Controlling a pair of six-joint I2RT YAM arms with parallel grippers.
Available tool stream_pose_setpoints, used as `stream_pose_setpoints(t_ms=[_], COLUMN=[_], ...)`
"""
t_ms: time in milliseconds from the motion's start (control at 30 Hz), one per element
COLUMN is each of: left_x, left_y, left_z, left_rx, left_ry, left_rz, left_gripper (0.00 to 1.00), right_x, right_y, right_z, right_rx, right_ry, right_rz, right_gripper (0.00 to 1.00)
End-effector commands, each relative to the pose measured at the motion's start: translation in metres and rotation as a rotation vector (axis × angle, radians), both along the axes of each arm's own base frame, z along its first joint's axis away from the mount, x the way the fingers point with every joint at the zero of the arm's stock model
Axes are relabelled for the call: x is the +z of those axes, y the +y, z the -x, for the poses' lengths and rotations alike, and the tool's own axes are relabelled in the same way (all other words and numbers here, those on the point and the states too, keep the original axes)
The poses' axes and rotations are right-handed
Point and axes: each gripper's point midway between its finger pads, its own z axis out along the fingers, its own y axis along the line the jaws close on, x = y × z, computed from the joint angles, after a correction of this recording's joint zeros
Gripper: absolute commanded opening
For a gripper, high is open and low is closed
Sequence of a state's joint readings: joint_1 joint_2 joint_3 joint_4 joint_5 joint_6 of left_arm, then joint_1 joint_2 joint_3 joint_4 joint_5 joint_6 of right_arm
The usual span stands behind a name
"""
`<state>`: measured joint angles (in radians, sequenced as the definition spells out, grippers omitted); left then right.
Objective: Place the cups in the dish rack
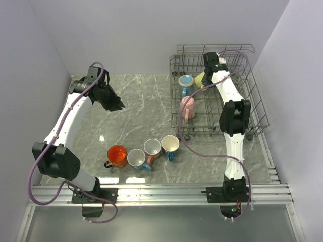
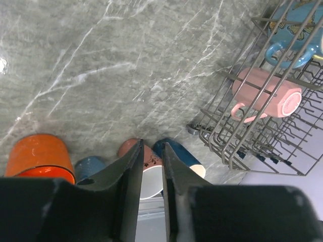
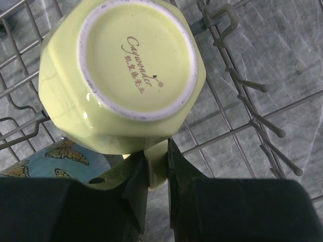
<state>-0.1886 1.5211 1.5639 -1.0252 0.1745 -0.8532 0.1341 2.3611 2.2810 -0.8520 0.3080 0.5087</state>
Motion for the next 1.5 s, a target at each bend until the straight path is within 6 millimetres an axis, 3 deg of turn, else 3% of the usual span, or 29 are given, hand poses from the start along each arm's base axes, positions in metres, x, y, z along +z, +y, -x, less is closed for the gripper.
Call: stream_pose_setpoints(t_ms=[0, 67, 133, 167, 200, 300, 533, 567, 600, 633, 667, 733, 767, 833, 867, 933, 967, 1033, 1133, 1167, 1200, 1267, 1300, 1333, 1467], left_x=[0.011, 0.009, 0.005, 0.004, 0.004, 0.001, 0.012, 0.012, 0.013, 0.004, 0.001, -0.008, -0.010, -0.016, -0.019, -0.030, -0.035, -0.051, -0.072, -0.076, -0.083, -0.090, -0.093, -0.094, -0.092], left_y=[0.001, 0.003, 0.004, 0.004, 0.004, 0.004, 0.010, 0.009, 0.009, 0.009, 0.008, 0.009, 0.009, 0.010, 0.011, 0.011, 0.009, 0.004, -0.012, -0.018, -0.022, -0.038, -0.040, -0.047, -0.043], left_z=[0.006, 0.008, 0.010, 0.012, 0.014, 0.021, 0.040, 0.039, 0.043, 0.048, 0.050, 0.053, 0.053, 0.049, 0.047, 0.045, 0.044, 0.043, 0.046, 0.047, 0.045, 0.055, 0.056, 0.063, 0.083], left_rx=[0.039, 0.035, 0.019, 0.009, -0.001, -0.043, -0.073, -0.079, -0.085, -0.098, -0.104, -0.120, -0.123, -0.132, -0.131, -0.142, -0.154, -0.168, -0.220, -0.236, -0.260, -0.332, -0.352, -0.386, -0.402], left_ry=[-0.017, -0.018, -0.018, -0.021, -0.027, -0.041, -0.130, -0.150, -0.163, -0.144, -0.138, -0.117, -0.118, -0.121, -0.120, -0.101, -0.092, -0.058, -0.020, -0.012, 0.009, 0.038, 0.039, 0.042, 0.033], left_rz=[0.024, 0.016, -0.001, -0.002, -0.002, -0.011, -0.023, -0.022, -0.019, -0.020, -0.017, -0.027, -0.029, -0.041, -0.050, -0.063, -0.054, -0.044, -0.027, -0.031, -0.049, -0.082, -0.117, -0.130, -0.146], left_gripper=[0.27, 0.30, 0.35, 0.36, 0.39, 0.40, 0.47, 0.48, 0.50, 0.50, 0.50, 0.50, 0.51, 0.52, 0.52, 0.53, 0.54, 0.53, 0.52, 0.51, 0.49, 0.47, 0.47, 0.46, 0.46], right_x=[-0.023, -0.023, -0.020, -0.008, -0.006, 0.015, 0.074, 0.099, 0.100, 0.109, 0.130, 0.143, 0.161, 0.169, 0.185, 0.181, 0.193, 0.182, 0.178, 0.185, 0.170, 0.172, 0.155, 0.150, 0.131], right_y=[-0.003, 0.002, 0.005, 0.008, 0.011, 0.020, 0.029, 0.028, 0.026, 0.025, 0.021, 0.014, 0.010, 0.003, 0.001, 0.001, 0.005, 0.012, 0.024, 0.023, 0.025, 0.021, 0.019, 0.017, 0.007], right_z=[0.004, 0.009, 0.014, 0.015, 0.018, 0.028, 0.065, 0.072, 0.081, 0.088, 0.099, 0.115, 0.127, 0.144, 0.156, 0.171, 0.184, 0.199, 0.230, 0.243, 0.255, 0.275, 0.284, 0.290, 0.320], right_rx=[-0.034, -0.018, -0.002, 0.005, 0.011, 0.021, 0.017, 0.012, 0.009, 0.000, -0.007, -0.016, -0.020, -0.022, -0.017, 0.000, 0.024, 0.051, 0.104, 0.112, 0.118, 0.114, 0.109, 0.107, 0.081], right_ry=[0.045, 0.064, 0.065, 0.045, 0.043, 0.039, -0.021, -0.072, -0.063, -0.076, -0.114, -0.118, -0.148, -0.144, -0.179, -0.172, -0.205, -0.190, -0.193, -0.219, -0.181, -0.210, -0.182, -0.180, -0.150], right_rz=[-0.034, -0.044, -0.043, -0.049, -0.049, -0.029, 0.015, 0.008, 0.014, 0.022, 0.015, 0.033, 0.034, 0.050, 0.035, 0.025, -0.017, -0.046, -0.097, -0.112, -0.118, -0.135, -0.136, -0.138, -0.135], right_gripper=[0.00, 0.06, 0.32, 0.43, 0.60, 0.76, 0.77, 0.77, 0.77, 0.77, 0.77, 0.77, 0.78, 0.78, 0.78, 0.78, 0.78, 0.77, 0.77, 0.77, 0.77, 0.76, 0.76, 0.77, 0.77])
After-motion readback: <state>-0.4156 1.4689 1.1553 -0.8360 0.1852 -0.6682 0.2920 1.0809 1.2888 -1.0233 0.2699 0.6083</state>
